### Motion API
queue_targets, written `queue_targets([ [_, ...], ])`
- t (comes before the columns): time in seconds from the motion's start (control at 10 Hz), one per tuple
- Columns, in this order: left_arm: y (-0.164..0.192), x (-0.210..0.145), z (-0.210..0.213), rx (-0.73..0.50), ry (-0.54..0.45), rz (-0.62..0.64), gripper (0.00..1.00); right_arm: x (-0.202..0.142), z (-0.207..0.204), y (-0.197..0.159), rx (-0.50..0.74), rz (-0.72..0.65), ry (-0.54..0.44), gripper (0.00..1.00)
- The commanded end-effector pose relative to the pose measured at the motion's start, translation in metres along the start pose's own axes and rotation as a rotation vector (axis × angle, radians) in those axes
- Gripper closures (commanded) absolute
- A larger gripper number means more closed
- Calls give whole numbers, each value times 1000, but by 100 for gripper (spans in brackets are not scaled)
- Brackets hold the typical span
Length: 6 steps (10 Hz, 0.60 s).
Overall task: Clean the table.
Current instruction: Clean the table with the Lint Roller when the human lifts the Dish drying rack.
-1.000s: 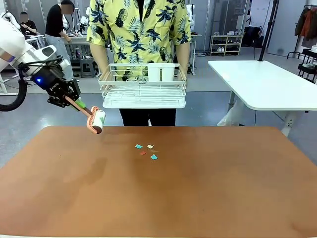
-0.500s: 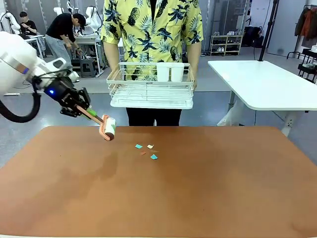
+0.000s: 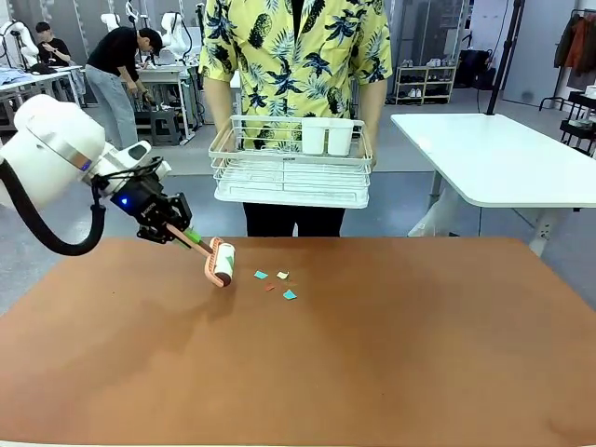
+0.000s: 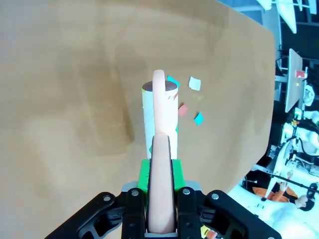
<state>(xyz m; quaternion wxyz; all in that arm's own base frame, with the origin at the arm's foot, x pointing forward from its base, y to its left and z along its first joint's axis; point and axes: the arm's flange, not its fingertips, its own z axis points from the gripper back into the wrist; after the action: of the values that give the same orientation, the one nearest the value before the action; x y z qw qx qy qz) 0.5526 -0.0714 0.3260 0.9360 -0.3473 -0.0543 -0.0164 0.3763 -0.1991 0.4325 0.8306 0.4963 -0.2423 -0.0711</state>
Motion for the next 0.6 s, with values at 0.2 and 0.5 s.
queue_targets([
  [0.2,11,0,-45,-62,38,-42,79,1,1,2,16,9,-10,0],
  [0.5,12,2,-91,-35,59,20,79,1,1,2,16,9,-10,0],
])
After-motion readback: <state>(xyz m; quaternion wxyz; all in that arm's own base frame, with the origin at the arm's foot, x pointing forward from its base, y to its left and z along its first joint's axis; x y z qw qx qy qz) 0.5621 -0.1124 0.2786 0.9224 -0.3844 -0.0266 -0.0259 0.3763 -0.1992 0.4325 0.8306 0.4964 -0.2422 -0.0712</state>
